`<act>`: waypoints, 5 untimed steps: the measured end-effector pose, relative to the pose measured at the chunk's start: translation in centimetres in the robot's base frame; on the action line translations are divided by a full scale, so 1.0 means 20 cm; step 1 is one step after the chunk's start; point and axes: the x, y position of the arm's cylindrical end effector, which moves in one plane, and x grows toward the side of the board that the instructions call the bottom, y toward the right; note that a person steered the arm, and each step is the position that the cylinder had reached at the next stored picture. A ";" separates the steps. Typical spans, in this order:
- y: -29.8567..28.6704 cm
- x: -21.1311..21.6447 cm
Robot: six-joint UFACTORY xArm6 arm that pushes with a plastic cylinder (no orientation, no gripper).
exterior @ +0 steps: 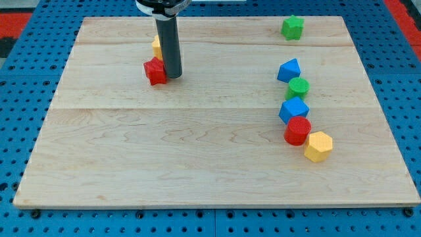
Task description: Push the red circle towards the center
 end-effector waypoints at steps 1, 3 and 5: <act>0.00 0.00; 0.31 -0.06; 1.18 -0.45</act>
